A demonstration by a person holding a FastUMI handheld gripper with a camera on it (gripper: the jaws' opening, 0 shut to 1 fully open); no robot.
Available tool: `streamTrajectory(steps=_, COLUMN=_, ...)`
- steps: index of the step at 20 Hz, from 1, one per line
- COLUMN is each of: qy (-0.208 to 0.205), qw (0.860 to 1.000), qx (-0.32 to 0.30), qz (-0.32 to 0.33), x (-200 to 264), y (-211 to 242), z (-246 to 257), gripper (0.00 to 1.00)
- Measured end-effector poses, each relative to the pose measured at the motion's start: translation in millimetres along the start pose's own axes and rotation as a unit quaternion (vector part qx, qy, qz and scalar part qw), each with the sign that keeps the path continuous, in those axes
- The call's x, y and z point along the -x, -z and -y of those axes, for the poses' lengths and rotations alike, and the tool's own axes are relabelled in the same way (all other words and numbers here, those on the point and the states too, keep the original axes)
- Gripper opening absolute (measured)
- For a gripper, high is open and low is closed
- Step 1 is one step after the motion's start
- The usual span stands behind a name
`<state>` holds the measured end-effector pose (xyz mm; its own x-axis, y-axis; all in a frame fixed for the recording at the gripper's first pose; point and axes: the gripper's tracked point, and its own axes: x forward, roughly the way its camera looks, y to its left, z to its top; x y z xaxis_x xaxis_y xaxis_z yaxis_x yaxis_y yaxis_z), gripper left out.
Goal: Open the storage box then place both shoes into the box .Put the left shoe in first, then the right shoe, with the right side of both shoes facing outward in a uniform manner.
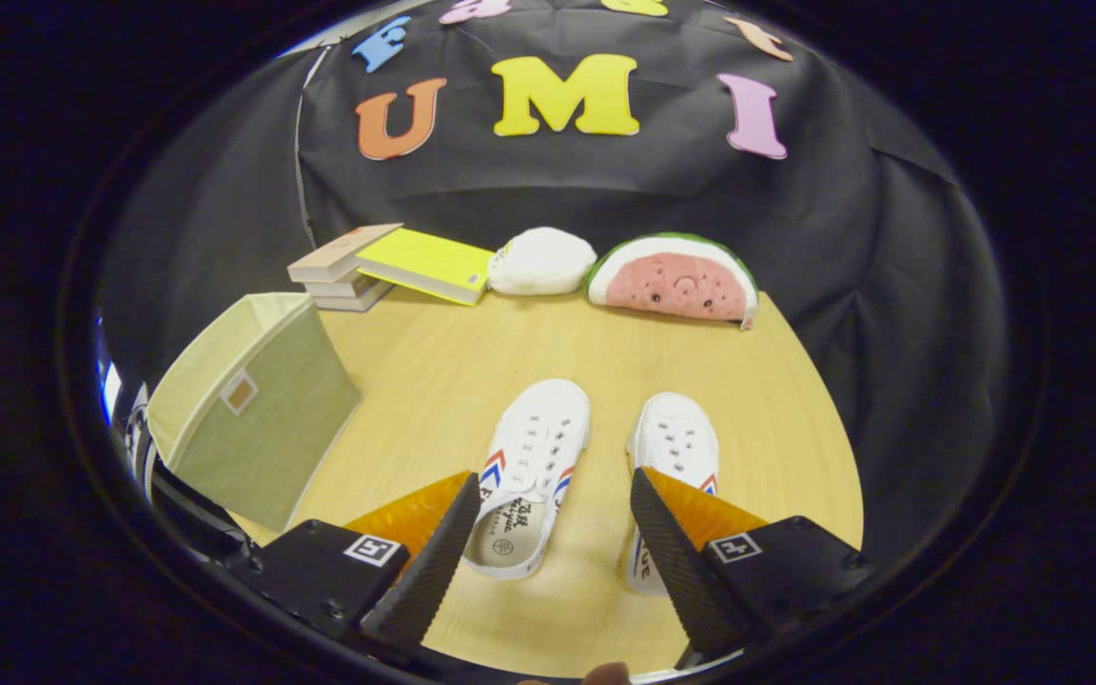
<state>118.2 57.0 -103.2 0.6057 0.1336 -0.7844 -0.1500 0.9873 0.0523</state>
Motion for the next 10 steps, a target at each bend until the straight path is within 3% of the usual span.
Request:
streamTrajectory(steps=4, qy=-0.020, qw=0.996, qx=-0.029, qz=-0.081, x=-31.0, y=10.7, z=-0.9, gripper=1.00)
streamTrajectory(steps=10, qy=-0.018, qw=0.988, qx=-0.042, qz=-0.147, x=-66.8, y=22.4, z=7.8, gripper=0.99)
